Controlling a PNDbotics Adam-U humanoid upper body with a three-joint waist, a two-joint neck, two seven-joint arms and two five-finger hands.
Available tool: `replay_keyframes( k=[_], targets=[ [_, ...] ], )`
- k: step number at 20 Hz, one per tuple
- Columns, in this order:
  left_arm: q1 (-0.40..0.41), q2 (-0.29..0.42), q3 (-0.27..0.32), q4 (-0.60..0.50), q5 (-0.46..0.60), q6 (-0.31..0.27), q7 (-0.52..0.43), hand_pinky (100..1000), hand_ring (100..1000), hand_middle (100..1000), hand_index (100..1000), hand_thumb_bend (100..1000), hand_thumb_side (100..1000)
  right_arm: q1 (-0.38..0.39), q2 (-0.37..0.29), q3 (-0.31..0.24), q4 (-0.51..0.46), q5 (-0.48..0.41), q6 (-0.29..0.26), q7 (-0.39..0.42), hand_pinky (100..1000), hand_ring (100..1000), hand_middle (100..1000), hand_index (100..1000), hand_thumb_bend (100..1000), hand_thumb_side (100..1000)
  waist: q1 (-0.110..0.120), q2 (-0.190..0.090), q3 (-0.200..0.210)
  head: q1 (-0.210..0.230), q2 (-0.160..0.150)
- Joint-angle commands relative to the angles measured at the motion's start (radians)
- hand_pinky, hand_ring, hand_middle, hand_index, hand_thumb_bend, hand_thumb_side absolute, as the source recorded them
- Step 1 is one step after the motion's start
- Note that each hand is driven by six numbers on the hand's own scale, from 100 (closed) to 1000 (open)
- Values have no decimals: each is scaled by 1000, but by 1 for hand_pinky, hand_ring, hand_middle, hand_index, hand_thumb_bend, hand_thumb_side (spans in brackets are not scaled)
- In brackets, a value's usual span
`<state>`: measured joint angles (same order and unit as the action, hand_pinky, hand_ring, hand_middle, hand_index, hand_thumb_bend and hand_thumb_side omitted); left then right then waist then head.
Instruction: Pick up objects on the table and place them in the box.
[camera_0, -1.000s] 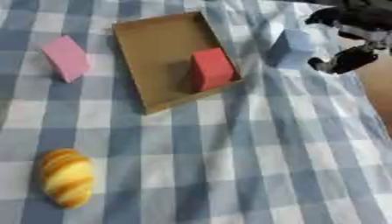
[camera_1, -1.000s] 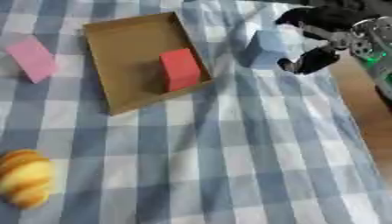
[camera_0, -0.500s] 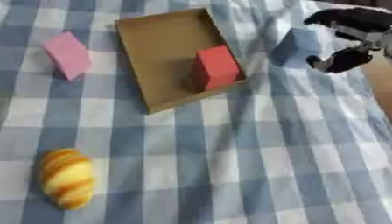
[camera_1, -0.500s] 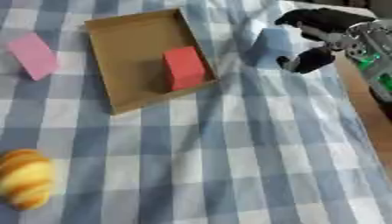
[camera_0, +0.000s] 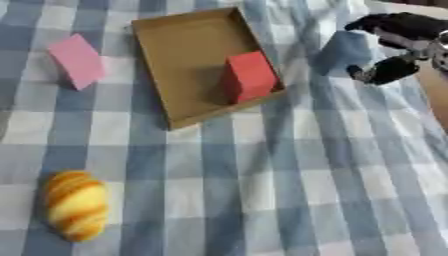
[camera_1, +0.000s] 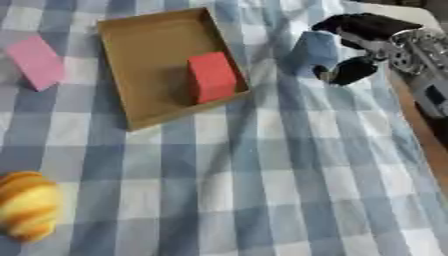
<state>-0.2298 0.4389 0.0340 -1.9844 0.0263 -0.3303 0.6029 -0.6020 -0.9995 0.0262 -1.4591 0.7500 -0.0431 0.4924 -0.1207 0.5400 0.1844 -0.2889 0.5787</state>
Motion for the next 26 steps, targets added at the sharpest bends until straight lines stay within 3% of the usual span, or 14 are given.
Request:
replay_keyframes(
  k=[1, 5, 10, 19, 22, 26],
  targets=[
    [-8, 10, 1, -16, 0, -1, -5, 877, 765, 698, 829, 393, 527, -14, -26, -7, 6, 14, -7, 10, 978, 1000, 871, 998, 241, 404, 2, -20, 0, -4, -11],
    [-9, 8, 1, -16, 1, 2, -7, 877, 765, 699, 828, 394, 529, -17, -20, -4, 11, 19, -10, 10, 966, 999, 777, 946, 208, 402, 4, -18, -5, -5, -13],
    [-9, 5, 2, -16, 2, 4, -7, 878, 765, 699, 827, 392, 530, -20, -11, -4, 12, 15, -6, -16, 930, 931, 623, 847, 116, 364, 6, -18, -9, -7, -13],
    [-9, 3, 3, -16, 6, 6, -8, 880, 766, 700, 826, 392, 530, -21, -5, 2, -35, -18, 19, -187, 839, 757, 427, 662, 100, 269, 10, -31, -22, -6, -6],
    [-4, 3, 6, -16, 8, 5, -8, 880, 766, 700, 826, 393, 528, -24, -3, -4, -95, -70, 28, -225, 780, 661, 388, 626, 100, 198, 14, -44, -30, -2, 2],
    [6, 5, 11, -16, 8, 5, -3, 880, 766, 701, 826, 394, 526, -27, -21, -27, -281, -158, 61, -267, 704, 568, 342, 576, 100, 152, 21, -69, -47, 8, 22]
  ],
)
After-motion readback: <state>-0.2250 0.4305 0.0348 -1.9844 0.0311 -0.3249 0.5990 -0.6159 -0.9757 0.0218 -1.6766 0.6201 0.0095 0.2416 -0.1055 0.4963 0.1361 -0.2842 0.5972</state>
